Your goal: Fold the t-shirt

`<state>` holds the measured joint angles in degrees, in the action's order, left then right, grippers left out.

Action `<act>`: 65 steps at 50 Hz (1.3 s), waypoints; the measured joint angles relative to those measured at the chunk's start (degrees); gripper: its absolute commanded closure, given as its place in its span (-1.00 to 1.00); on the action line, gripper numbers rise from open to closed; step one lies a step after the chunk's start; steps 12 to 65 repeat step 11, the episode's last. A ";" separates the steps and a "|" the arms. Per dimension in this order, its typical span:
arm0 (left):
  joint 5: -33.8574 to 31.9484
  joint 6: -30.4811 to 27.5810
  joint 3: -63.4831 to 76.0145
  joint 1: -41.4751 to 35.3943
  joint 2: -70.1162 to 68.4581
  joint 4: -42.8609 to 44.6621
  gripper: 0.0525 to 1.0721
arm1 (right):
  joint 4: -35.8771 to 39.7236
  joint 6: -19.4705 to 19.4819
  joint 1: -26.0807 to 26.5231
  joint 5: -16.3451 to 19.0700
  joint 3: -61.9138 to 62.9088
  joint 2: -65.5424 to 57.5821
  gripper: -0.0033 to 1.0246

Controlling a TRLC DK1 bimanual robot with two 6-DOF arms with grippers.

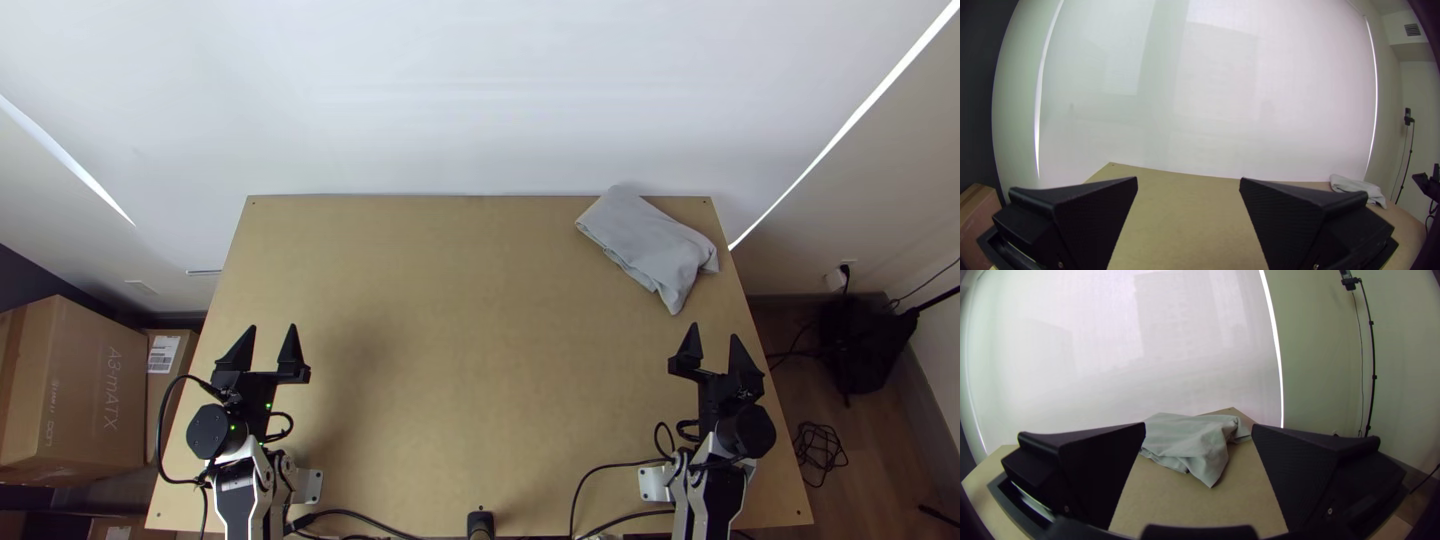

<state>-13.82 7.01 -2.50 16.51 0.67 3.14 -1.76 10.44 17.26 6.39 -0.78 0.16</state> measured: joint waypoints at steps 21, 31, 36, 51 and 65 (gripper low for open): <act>0.13 0.00 0.04 0.00 -0.31 0.02 -0.92 | -0.02 0.02 0.00 0.00 0.00 0.00 -0.91; 0.13 0.00 0.04 0.00 -0.31 0.02 -0.92 | -0.02 0.02 0.00 0.00 0.00 0.00 -0.91; 0.13 0.00 0.04 0.00 -0.31 0.02 -0.92 | -0.02 0.02 0.00 0.00 0.00 0.00 -0.91; 0.13 0.00 0.04 0.00 -0.31 0.02 -0.92 | -0.02 0.02 0.00 0.00 0.00 0.00 -0.91; 0.13 0.00 0.04 0.00 -0.31 0.02 -0.92 | -0.02 0.02 0.00 0.00 0.00 0.00 -0.91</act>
